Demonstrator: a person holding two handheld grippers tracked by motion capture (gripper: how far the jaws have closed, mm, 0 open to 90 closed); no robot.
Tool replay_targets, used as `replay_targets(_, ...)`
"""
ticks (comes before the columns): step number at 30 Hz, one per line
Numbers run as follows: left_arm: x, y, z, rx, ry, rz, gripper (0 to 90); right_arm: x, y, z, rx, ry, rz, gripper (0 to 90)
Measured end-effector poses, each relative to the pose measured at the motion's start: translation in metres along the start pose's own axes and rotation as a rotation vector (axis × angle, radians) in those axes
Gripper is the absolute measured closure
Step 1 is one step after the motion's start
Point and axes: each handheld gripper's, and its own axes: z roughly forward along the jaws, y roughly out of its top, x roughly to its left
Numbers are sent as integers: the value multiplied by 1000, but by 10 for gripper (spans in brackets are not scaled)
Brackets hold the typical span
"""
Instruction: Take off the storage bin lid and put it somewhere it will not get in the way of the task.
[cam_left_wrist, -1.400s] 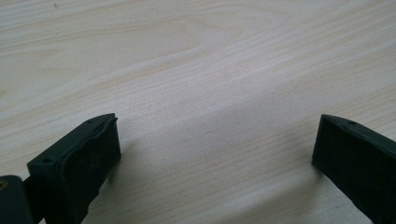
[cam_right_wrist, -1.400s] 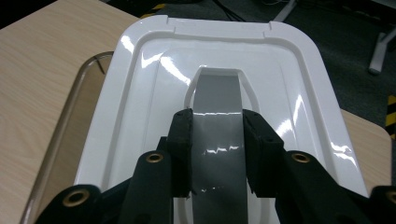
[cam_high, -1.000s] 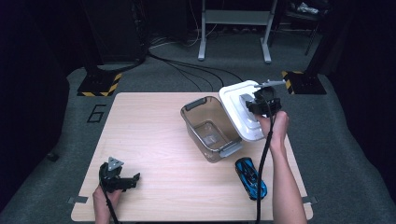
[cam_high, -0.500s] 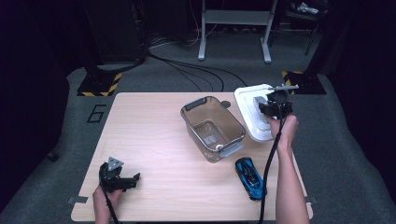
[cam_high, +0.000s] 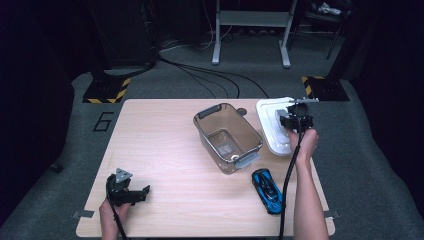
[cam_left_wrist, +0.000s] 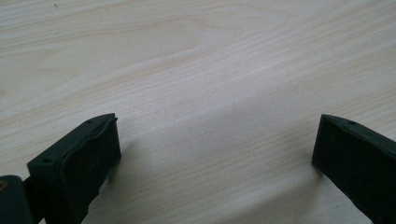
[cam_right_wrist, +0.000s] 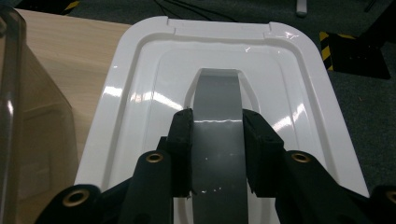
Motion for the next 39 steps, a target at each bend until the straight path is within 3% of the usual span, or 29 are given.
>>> replay_targets(14, 0, 0, 0, 0, 0, 0, 10, -4, -25, 38, 30, -21, 44, 664)
replay_targets(26, 0, 0, 0, 0, 0, 0, 10, 4, -41, 60, 71, -34, 23, 664)
replay_targets(39, 0, 0, 0, 0, 0, 0, 10, 2, -52, 76, 106, -31, 62, 662)
